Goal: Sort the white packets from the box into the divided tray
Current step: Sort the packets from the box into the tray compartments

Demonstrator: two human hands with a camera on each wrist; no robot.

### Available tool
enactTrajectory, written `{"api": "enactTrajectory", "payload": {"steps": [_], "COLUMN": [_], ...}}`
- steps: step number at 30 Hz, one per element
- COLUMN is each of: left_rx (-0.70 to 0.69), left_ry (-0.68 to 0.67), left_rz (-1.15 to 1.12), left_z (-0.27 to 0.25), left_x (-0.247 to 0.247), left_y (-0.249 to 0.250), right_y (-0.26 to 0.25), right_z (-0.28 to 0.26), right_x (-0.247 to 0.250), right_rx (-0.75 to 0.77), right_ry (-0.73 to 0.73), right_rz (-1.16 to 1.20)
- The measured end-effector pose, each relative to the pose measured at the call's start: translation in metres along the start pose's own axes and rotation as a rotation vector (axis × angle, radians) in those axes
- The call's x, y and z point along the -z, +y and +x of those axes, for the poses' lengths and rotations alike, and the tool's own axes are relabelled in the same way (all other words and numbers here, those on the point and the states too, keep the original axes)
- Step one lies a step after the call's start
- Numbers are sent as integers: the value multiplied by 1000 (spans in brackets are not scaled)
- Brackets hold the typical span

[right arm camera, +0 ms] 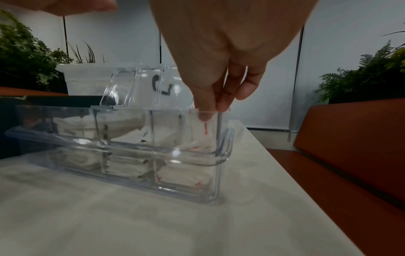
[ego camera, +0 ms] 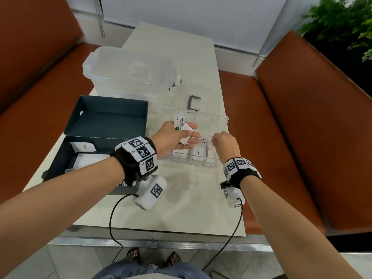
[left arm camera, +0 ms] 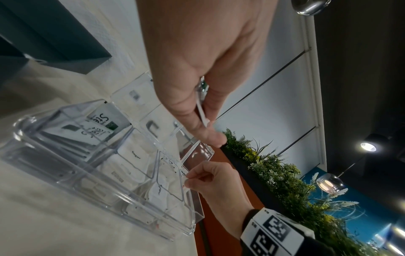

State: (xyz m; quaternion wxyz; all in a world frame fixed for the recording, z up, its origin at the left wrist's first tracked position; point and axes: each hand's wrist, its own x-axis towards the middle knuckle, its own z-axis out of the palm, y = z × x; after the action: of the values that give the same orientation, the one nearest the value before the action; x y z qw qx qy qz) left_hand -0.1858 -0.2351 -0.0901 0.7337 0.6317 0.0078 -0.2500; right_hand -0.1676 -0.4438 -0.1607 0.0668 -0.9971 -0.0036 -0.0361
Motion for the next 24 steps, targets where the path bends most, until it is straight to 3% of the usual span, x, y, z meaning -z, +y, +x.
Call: {"api": "enactTrajectory", "payload": {"steps": [11,17,24], "left_rx": [42,153,241], "left_ry": [6,25,5], "left_rz": [-33,-170,-259], "left_z": [6,10,15], "left_x": [-1,-1,0], "left_y": [-2,0,1], "right_y": [3,4,-26], "right_z": [6,-3,-6], "right_x": [-7,2,49], "right_rx": [-46,-36,-29], "right_ry": [1,-25,143], "right_rz": [-54,-7,459]}}
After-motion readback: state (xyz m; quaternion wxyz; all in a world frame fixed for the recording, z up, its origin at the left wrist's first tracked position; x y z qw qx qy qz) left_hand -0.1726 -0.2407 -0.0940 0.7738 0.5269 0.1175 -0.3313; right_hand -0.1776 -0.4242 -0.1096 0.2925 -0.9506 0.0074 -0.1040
